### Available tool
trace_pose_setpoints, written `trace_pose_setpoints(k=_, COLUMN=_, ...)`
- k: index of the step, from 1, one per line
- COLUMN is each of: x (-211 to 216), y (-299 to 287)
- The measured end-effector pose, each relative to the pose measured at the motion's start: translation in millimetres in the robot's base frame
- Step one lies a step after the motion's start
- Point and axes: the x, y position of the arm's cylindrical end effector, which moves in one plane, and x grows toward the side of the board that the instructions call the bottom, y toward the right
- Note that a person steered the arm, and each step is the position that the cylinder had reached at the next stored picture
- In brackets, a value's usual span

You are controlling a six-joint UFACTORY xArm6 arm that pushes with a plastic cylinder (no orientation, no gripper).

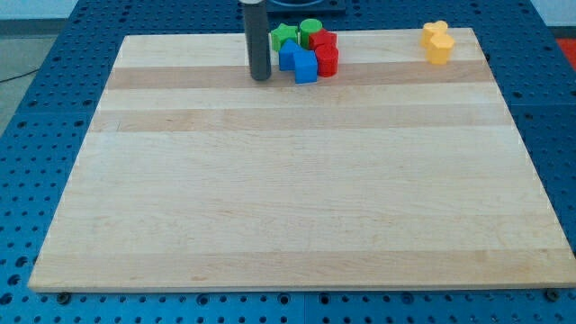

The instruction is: Adjust the blue blocks and red blocks at the bottom of the green blocks

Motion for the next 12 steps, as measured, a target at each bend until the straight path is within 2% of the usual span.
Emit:
trace_pose_setpoints(k=2, x=-15, y=12)
trace_pose_setpoints(k=4, x=-15, y=52)
trace_pose_setpoints(k=6, x=-9, y=25)
trace_pose_setpoints(k=7, x=26, y=28)
trace_pose_setpoints(k=8, x=52, y=62)
trace_pose_setpoints(k=9, x=51, y=86)
trace_pose_setpoints(k=10, x=30, y=94)
trace_pose_setpoints(k=12, x=12, y=87)
